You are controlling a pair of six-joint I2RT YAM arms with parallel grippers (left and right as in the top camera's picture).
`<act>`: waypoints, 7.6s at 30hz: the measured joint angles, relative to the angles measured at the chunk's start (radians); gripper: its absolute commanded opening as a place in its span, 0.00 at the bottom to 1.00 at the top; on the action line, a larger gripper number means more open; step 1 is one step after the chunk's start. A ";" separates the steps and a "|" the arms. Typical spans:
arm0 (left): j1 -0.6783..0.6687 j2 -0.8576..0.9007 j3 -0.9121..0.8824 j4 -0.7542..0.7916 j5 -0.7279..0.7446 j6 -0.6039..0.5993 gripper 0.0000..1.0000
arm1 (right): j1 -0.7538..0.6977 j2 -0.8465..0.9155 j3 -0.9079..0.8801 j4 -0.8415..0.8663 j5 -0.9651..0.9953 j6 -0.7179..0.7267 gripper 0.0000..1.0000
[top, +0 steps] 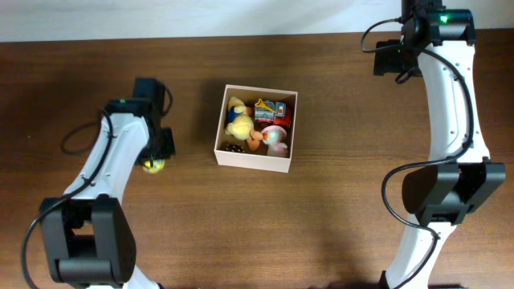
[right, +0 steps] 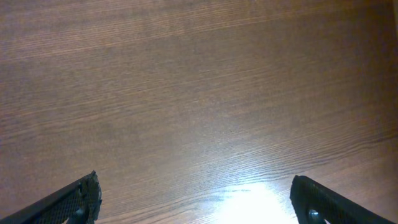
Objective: Pack container
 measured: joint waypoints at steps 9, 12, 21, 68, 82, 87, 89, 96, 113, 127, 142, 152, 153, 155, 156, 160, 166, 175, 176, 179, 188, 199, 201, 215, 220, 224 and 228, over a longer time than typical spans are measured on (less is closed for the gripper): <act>-0.035 0.000 0.246 -0.012 0.161 0.000 0.13 | 0.000 0.000 0.000 0.000 0.000 0.000 0.99; -0.089 0.000 0.322 -0.008 0.203 0.000 0.13 | 0.000 0.000 0.000 0.000 0.000 0.000 0.99; -0.296 0.000 0.416 0.018 0.249 0.000 0.14 | 0.000 0.000 0.000 0.000 0.000 0.000 0.99; -0.415 0.387 0.416 0.023 0.269 0.004 0.25 | 0.000 0.000 0.000 0.001 0.000 0.000 0.99; -0.415 0.389 0.416 0.051 0.268 0.011 0.51 | 0.000 0.000 0.000 0.001 0.000 0.001 0.99; -0.415 0.392 0.448 0.016 0.268 0.012 0.59 | 0.000 0.000 0.000 0.001 0.000 0.001 0.99; -0.415 0.395 0.478 -0.011 0.268 0.012 0.59 | 0.000 0.000 0.000 0.001 0.000 0.001 0.99; -0.415 0.398 0.597 -0.061 0.268 0.012 0.63 | 0.000 0.000 0.000 0.000 0.000 0.000 0.99; -0.415 0.399 0.619 -0.127 0.268 0.019 0.84 | 0.000 0.000 0.000 0.001 0.000 0.000 0.99; -0.415 0.399 0.629 -0.143 0.265 0.023 0.66 | 0.000 0.000 0.000 0.001 0.000 0.000 0.99; -0.232 0.398 0.880 -0.128 0.146 0.000 0.79 | 0.000 0.000 0.000 0.000 0.000 0.000 0.99; -0.090 0.398 0.880 -0.149 0.079 -0.015 0.99 | 0.000 0.000 0.000 0.001 0.000 0.000 0.99; -0.089 0.398 0.880 -0.152 0.079 -0.015 0.99 | 0.000 0.000 0.000 0.000 0.000 0.001 0.99; -0.090 0.398 0.880 -0.153 0.077 -0.015 0.99 | 0.000 0.000 0.000 0.000 0.000 0.001 0.99; -0.090 0.398 0.880 -0.153 0.077 -0.015 0.99 | 0.000 0.000 0.000 0.001 0.000 0.001 0.99; -0.095 0.398 0.880 -0.153 0.077 -0.015 0.99 | 0.000 0.000 0.000 0.000 0.000 0.000 0.99; -0.095 0.398 0.880 -0.153 0.077 -0.015 0.99 | 0.000 0.000 0.000 0.000 0.000 0.000 0.99; -0.095 0.398 0.880 -0.153 0.077 -0.015 0.99 | 0.000 0.000 0.000 0.000 0.000 0.000 0.99; -0.095 0.398 0.880 -0.153 0.077 -0.015 0.99 | 0.000 0.000 0.000 0.000 0.000 0.001 0.99; -0.095 0.398 0.880 -0.153 0.077 -0.015 0.99 | 0.000 0.000 0.000 0.000 0.000 0.000 0.99; -0.095 0.398 0.880 -0.153 0.077 -0.015 0.99 | 0.000 0.000 0.000 0.000 0.000 0.000 0.99; -0.095 0.398 0.880 -0.153 0.077 -0.015 0.99 | 0.000 0.000 0.000 -0.003 0.037 -0.034 0.99; -0.095 0.398 0.880 -0.153 0.077 -0.015 0.99 | 0.000 0.000 0.000 -0.003 0.042 -0.038 0.99; -0.095 0.398 0.880 -0.153 0.077 -0.015 0.99 | 0.052 -0.246 -0.013 0.399 -0.140 -0.048 0.99; -0.095 0.398 0.880 -0.153 0.077 -0.015 0.99 | 0.105 -0.543 0.009 0.433 -0.182 -0.048 0.99; -0.095 0.398 0.880 -0.153 0.077 -0.015 0.99 | 0.102 -0.734 0.018 0.356 -0.185 -0.048 0.99; -0.095 0.398 0.880 -0.154 0.077 -0.015 0.99 | 0.102 -0.884 -0.104 0.325 -0.176 -0.048 0.99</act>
